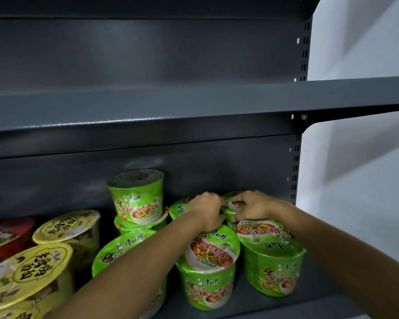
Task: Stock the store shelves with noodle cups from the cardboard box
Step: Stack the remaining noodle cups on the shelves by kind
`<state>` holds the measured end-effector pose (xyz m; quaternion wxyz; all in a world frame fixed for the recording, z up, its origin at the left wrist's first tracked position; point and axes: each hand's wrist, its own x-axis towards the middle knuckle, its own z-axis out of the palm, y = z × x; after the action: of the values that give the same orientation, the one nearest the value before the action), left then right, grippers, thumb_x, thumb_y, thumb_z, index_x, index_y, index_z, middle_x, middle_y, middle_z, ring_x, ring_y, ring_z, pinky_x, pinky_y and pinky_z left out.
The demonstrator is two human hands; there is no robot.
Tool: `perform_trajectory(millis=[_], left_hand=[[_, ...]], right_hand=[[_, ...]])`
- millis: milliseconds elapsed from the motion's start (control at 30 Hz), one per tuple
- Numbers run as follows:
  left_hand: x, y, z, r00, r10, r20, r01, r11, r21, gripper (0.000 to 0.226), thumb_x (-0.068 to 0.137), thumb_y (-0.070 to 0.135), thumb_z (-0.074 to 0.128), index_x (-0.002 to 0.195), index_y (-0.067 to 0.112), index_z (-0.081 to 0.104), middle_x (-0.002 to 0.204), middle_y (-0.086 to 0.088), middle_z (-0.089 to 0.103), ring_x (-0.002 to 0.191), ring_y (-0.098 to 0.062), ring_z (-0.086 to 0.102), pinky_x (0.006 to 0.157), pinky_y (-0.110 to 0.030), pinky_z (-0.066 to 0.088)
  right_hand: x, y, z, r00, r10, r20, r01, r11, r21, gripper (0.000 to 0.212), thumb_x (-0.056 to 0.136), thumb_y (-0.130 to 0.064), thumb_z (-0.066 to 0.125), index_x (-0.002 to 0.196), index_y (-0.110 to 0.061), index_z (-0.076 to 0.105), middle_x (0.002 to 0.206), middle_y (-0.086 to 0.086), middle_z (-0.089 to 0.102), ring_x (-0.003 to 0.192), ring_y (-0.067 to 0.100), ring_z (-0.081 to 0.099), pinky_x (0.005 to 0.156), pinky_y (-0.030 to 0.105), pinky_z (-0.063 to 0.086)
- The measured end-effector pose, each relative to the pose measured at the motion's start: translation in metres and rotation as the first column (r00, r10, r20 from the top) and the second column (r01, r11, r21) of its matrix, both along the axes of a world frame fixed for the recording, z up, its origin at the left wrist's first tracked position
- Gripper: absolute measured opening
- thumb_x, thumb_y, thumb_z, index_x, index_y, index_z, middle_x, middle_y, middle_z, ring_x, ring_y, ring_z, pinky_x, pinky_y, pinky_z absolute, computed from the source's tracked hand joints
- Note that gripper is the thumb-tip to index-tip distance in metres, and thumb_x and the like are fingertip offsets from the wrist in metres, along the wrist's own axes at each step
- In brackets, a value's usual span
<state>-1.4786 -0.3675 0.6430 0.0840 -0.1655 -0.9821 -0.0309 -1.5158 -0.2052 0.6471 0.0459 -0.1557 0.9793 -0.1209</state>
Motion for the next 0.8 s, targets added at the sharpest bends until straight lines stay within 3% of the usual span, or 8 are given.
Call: perform_trajectory(millis=[233,433,567,800], left_hand=[[-0.010,-0.010,-0.014,0.998,0.058,0.002,-0.058,0.993,0.105,0.042,0.090,0.038,0.055,0.130,0.028,0.056,0.130,-0.004,0.059,0.120,-0.028,0.052,0.099,-0.038,0.046],[-0.011,-0.011,-0.017,0.996,0.081,-0.038,-0.075,0.986,0.148,0.042,0.089,0.035,0.057,0.130,0.028,0.056,0.126,-0.004,0.062,0.117,-0.027,0.054,0.098,-0.036,0.046],[-0.009,-0.008,-0.017,0.994,0.090,-0.066,-0.077,0.980,0.181,0.046,0.089,0.035,0.058,0.134,0.028,0.052,0.127,-0.004,0.061,0.118,-0.027,0.054,0.098,-0.035,0.046],[-0.003,-0.012,-0.007,0.990,0.053,-0.129,-0.025,0.978,0.209,0.051,0.091,0.035,0.057,0.140,0.027,0.044,0.129,-0.004,0.059,0.119,-0.025,0.054,0.097,-0.034,0.045]], right_hand=[[-0.004,0.004,-0.009,0.998,0.020,-0.056,-0.023,0.999,-0.040,0.060,0.083,-0.041,0.068,0.137,-0.024,0.050,0.142,-0.001,0.050,0.128,0.017,0.047,0.103,0.023,0.037],[0.003,0.018,-0.010,0.976,-0.011,-0.217,-0.028,0.984,-0.178,0.031,0.089,-0.036,0.064,0.117,-0.024,0.067,0.122,0.001,0.065,0.116,0.021,0.058,0.099,0.031,0.046],[0.008,0.025,-0.008,0.964,-0.029,-0.265,-0.042,0.965,-0.259,0.029,0.090,-0.031,0.064,0.116,-0.019,0.068,0.118,0.001,0.067,0.113,0.017,0.060,0.099,0.026,0.045],[0.015,0.027,0.002,0.932,-0.075,-0.354,-0.056,0.936,-0.347,0.029,0.090,-0.033,0.063,0.115,-0.020,0.069,0.114,0.001,0.069,0.108,0.017,0.063,0.102,0.030,0.045]])
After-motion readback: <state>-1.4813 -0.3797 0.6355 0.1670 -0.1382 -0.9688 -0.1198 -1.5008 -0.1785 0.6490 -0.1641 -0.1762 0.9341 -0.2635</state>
